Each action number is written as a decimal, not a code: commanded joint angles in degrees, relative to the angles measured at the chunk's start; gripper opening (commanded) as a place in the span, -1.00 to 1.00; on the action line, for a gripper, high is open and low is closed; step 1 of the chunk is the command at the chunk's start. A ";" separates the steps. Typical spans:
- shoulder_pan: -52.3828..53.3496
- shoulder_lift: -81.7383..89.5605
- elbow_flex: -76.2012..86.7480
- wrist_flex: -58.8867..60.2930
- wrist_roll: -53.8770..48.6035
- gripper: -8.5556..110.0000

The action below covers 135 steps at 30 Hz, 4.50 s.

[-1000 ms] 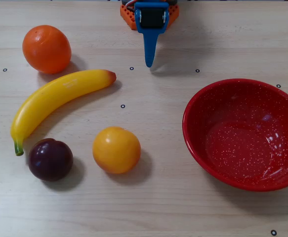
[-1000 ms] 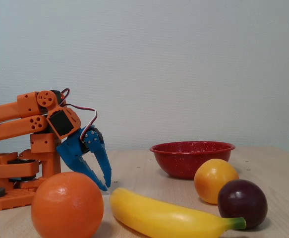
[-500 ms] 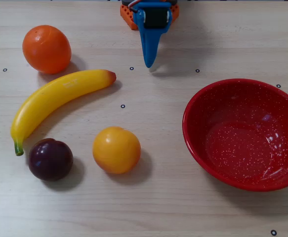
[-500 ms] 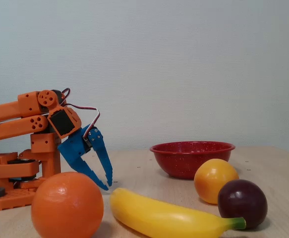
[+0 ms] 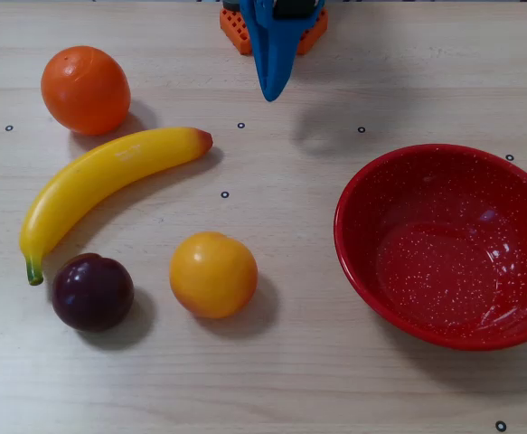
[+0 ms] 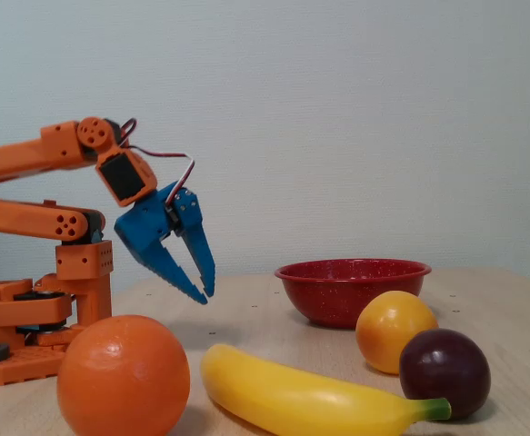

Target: Put banana in the red bowl.

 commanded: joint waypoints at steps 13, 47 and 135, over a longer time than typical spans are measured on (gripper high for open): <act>9.05 -32.70 -36.83 6.50 -8.53 -0.86; 34.37 -84.20 -84.90 20.57 -40.08 -0.31; 44.47 -103.71 -96.86 20.13 -66.45 -0.19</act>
